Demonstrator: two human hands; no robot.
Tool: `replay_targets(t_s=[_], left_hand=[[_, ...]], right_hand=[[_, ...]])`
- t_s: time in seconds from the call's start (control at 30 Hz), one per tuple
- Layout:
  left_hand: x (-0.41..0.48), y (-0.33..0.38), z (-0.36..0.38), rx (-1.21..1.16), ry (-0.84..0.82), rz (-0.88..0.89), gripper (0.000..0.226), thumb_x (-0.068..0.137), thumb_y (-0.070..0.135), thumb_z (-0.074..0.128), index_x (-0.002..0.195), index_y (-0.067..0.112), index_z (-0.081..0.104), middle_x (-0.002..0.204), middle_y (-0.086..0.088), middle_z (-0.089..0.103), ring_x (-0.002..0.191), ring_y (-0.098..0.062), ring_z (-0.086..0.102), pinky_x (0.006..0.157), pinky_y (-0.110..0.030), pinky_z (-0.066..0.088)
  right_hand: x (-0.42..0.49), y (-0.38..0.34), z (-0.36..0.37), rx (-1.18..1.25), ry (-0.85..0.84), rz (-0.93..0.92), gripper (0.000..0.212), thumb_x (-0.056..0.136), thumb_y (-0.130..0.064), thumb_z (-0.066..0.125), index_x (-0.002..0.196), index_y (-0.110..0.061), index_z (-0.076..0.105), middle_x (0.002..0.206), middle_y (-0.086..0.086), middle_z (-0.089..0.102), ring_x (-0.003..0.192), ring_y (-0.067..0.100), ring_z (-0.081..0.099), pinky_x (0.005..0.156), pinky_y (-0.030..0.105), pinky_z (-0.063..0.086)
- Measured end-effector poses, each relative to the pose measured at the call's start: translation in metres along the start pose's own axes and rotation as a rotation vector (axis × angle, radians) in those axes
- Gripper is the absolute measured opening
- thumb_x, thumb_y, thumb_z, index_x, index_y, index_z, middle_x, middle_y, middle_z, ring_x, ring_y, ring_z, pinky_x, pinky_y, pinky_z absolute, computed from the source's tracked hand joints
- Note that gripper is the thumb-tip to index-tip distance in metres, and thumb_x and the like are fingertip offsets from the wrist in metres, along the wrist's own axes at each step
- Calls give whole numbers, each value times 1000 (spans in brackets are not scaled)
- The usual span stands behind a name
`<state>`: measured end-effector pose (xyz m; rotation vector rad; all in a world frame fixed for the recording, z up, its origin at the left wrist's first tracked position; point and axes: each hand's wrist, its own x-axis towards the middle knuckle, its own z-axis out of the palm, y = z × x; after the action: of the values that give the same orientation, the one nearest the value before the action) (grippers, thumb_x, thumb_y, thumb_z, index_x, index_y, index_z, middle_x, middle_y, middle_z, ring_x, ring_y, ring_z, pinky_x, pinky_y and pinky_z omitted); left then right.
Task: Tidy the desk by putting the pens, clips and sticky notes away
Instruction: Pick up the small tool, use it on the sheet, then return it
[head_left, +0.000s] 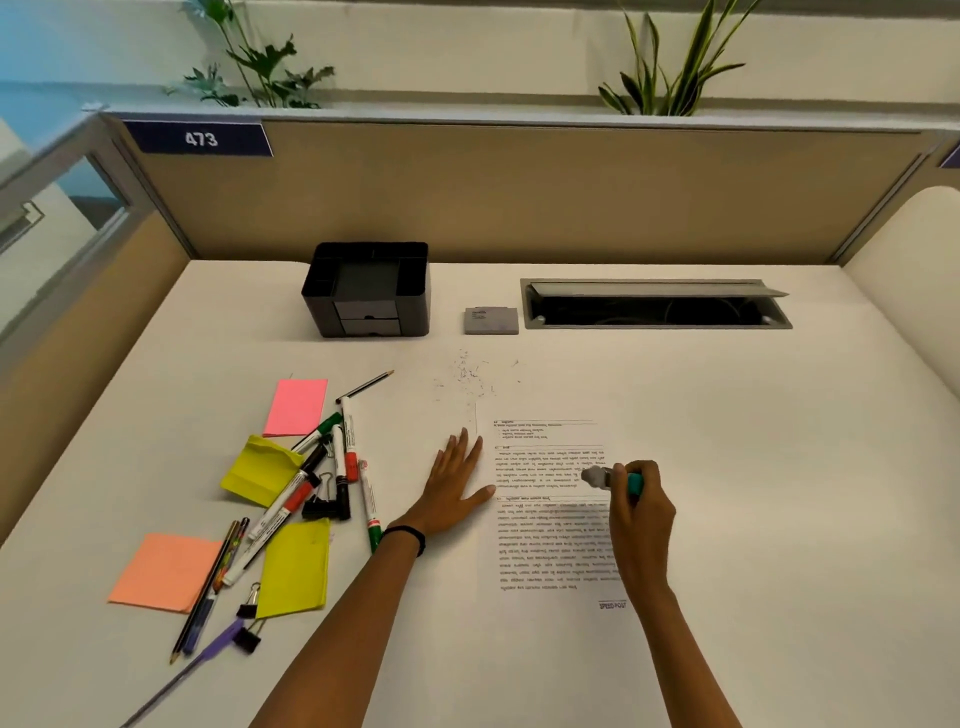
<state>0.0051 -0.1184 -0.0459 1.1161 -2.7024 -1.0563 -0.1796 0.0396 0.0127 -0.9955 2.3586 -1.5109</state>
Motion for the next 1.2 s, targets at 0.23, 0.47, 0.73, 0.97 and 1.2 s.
replay_targets(t_s=[0.23, 0.47, 0.73, 0.97, 1.2], left_hand=[[17, -25, -16, -22, 163, -9, 68, 97, 36, 42, 147, 21, -2, 155, 3, -14, 144, -17, -16, 116, -32, -12], [36, -44, -30, 61, 300, -95, 61, 99, 33, 37, 148, 17, 3, 158, -5, -7, 144, -18, -14, 116, -30, -11], [42, -50, -27, 140, 406, -70, 56, 99, 30, 36, 147, 21, 9, 156, 1, 0, 145, -15, -5, 120, -31, 2], [48, -51, -30, 139, 439, -135, 61, 99, 33, 37, 148, 10, 9, 158, -7, 5, 145, -14, -5, 118, -26, -5], [50, -50, -30, 107, 451, -144, 65, 98, 35, 38, 147, 8, 5, 158, -8, 4, 144, -13, -6, 120, -29, 0]], right_hand=[[29, -10, 47, 61, -98, 51, 7, 97, -21, 45, 90, -20, 48, 69, -6, 53, 58, 7, 47, 54, 14, 38], [78, -25, 107, 99, -175, 104, 25, 96, -20, 46, 118, -10, 53, 97, 1, 58, 83, 15, 54, 72, 20, 41], [141, -33, 167, 77, -233, 70, 26, 95, -18, 49, 112, 2, 54, 111, 20, 63, 89, 16, 53, 73, 14, 42], [181, -46, 202, 83, -236, 94, 43, 91, -18, 57, 129, 1, 48, 125, 19, 60, 110, 31, 59, 93, 35, 50], [205, -54, 235, 74, -223, 119, 45, 89, -16, 59, 130, -1, 48, 129, 17, 56, 117, 29, 55, 99, 35, 46]])
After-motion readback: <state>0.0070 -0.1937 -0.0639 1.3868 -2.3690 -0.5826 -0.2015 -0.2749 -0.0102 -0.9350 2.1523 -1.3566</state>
